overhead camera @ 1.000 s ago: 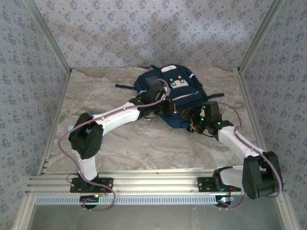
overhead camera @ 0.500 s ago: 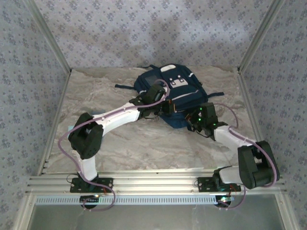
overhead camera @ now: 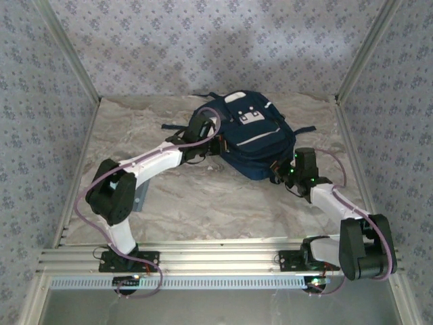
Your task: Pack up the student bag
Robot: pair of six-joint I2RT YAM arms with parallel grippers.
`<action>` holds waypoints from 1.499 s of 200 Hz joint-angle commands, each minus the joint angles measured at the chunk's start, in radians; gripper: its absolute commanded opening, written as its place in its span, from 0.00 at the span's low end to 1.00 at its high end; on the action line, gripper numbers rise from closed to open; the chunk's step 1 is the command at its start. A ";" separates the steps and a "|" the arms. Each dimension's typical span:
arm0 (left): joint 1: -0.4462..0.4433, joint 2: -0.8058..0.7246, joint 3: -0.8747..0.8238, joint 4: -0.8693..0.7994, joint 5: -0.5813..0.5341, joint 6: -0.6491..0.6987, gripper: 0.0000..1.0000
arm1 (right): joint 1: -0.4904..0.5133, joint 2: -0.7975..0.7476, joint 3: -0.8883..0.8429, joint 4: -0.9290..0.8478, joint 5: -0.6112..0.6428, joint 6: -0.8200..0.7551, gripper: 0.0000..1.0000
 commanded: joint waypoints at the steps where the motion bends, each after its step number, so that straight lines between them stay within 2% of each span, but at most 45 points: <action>1: 0.077 -0.006 0.041 -0.005 -0.148 0.088 0.00 | -0.034 -0.013 -0.009 -0.040 0.079 -0.039 0.00; 37: 0.115 0.050 0.102 0.004 -0.216 0.132 0.00 | -0.015 0.003 0.046 -0.104 0.052 -0.106 0.00; 61: 0.121 0.054 0.131 -0.036 -0.205 0.133 0.00 | 0.036 0.016 0.118 -0.159 0.067 -0.162 0.00; 71: 0.119 0.044 0.135 -0.051 -0.181 0.126 0.10 | 0.062 0.024 0.150 -0.175 0.070 -0.181 0.00; 75: 0.119 0.038 0.136 -0.060 -0.174 0.121 0.18 | 0.074 0.026 0.166 -0.178 0.070 -0.189 0.09; 81: 0.119 0.028 0.134 -0.077 -0.166 0.110 0.36 | 0.084 0.027 0.179 -0.182 0.071 -0.195 0.20; 82: 0.118 0.025 0.133 -0.080 -0.166 0.108 0.39 | 0.088 0.028 0.185 -0.184 0.072 -0.198 0.25; 83: 0.118 0.022 0.132 -0.083 -0.165 0.107 0.41 | 0.088 0.028 0.185 -0.184 0.072 -0.198 0.25; 86: 0.118 0.014 0.131 -0.091 -0.164 0.104 0.45 | 0.099 0.027 0.197 -0.188 0.074 -0.205 0.33; 93: 0.121 -0.005 0.121 -0.109 -0.166 0.099 0.57 | 0.112 0.032 0.216 -0.197 0.073 -0.216 0.44; 112: 0.127 -0.075 0.085 -0.163 -0.196 0.100 0.78 | 0.149 0.049 0.284 -0.248 0.068 -0.251 0.71; 125: 0.139 -0.126 0.054 -0.206 -0.224 0.110 0.85 | 0.182 0.058 0.324 -0.277 0.079 -0.274 0.77; 147: 0.186 -0.210 -0.009 -0.261 -0.266 0.137 0.86 | 0.241 0.087 0.373 -0.291 0.102 -0.301 0.79; 166: 0.262 -0.262 -0.063 -0.304 -0.286 0.143 0.86 | 0.294 0.142 0.415 -0.285 0.103 -0.309 0.80; 170: 0.280 -0.272 -0.074 -0.311 -0.287 0.143 0.86 | 0.307 0.156 0.426 -0.287 0.106 -0.312 0.84; 176: 0.309 -0.285 -0.089 -0.320 -0.290 0.141 0.86 | 0.325 0.176 0.446 -0.293 0.112 -0.313 0.98; 179: 0.324 -0.291 -0.097 -0.324 -0.293 0.139 0.86 | 0.335 0.189 0.457 -0.298 0.117 -0.312 1.00; 203: 0.451 -0.320 -0.166 -0.323 -0.299 0.122 0.87 | 0.389 0.282 0.544 -0.353 0.151 -0.379 1.00; 245: 0.626 -0.312 -0.261 -0.300 -0.319 0.078 0.87 | 0.404 0.373 0.625 -0.365 0.121 -0.395 1.00; 269: 0.683 -0.279 -0.304 -0.272 -0.316 0.062 0.87 | 0.405 0.394 0.640 -0.361 0.107 -0.392 1.00; 300: 0.701 -0.225 -0.329 -0.236 -0.292 0.065 0.88 | 0.410 0.407 0.643 -0.362 0.099 -0.388 1.00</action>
